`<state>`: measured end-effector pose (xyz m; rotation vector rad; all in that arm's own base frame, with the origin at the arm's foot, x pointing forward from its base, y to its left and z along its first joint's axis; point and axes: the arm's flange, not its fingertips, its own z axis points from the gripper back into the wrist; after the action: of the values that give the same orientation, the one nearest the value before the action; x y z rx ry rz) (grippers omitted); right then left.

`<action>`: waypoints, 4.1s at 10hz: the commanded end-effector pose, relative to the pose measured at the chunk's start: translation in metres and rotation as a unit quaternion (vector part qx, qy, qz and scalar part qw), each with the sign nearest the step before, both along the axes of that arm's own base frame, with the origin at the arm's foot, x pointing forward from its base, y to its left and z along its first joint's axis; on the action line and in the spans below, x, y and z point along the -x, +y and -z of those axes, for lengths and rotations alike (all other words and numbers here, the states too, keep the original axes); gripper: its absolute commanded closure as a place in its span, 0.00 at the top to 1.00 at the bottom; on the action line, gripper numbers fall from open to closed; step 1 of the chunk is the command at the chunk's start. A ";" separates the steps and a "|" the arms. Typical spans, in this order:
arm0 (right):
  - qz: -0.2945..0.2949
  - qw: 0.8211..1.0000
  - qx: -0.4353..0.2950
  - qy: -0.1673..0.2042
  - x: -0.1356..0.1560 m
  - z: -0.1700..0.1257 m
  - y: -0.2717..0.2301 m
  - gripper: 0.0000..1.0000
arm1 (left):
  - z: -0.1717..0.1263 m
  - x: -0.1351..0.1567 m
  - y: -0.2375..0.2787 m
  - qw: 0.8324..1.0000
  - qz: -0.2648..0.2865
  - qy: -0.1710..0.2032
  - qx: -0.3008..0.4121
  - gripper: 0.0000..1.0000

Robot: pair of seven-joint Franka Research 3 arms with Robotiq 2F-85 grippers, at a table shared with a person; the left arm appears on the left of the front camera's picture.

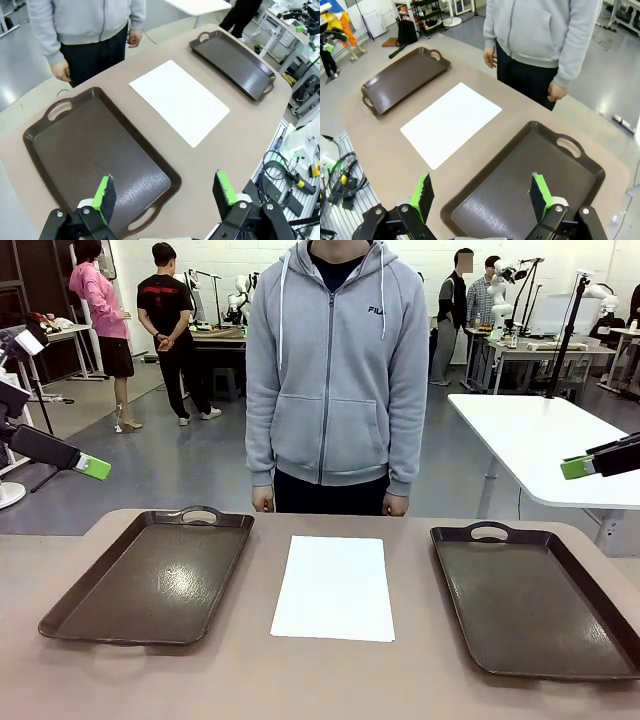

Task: Sort the A4 documents.
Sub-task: Receive the A4 Paper.

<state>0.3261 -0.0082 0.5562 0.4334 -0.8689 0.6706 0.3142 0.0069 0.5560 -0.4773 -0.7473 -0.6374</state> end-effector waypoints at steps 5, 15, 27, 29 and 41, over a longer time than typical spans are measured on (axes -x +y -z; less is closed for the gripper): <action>-0.011 1.000 0.002 0.001 0.032 0.051 0.011 1.00 | 0.048 0.047 -0.017 0.999 -0.007 -0.014 -0.031 1.00; -0.006 0.999 0.023 0.026 0.031 0.062 0.017 1.00 | 0.055 0.052 -0.018 0.996 -0.047 0.005 -0.075 1.00; 0.004 0.999 0.027 0.029 -0.008 0.017 0.002 1.00 | -0.004 0.008 -0.006 0.997 -0.033 0.001 -0.067 1.00; 0.004 0.999 0.027 0.029 -0.008 0.017 0.002 1.00 | -0.004 0.008 -0.006 0.997 -0.033 0.001 -0.067 1.00; 0.004 0.999 0.027 0.029 -0.008 0.017 0.002 1.00 | -0.004 0.008 -0.006 0.997 -0.033 0.001 -0.067 1.00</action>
<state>0.3329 -0.0067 0.5405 0.3900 -0.7946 0.6697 0.3063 0.0012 0.5601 -0.3305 -0.7081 -0.6218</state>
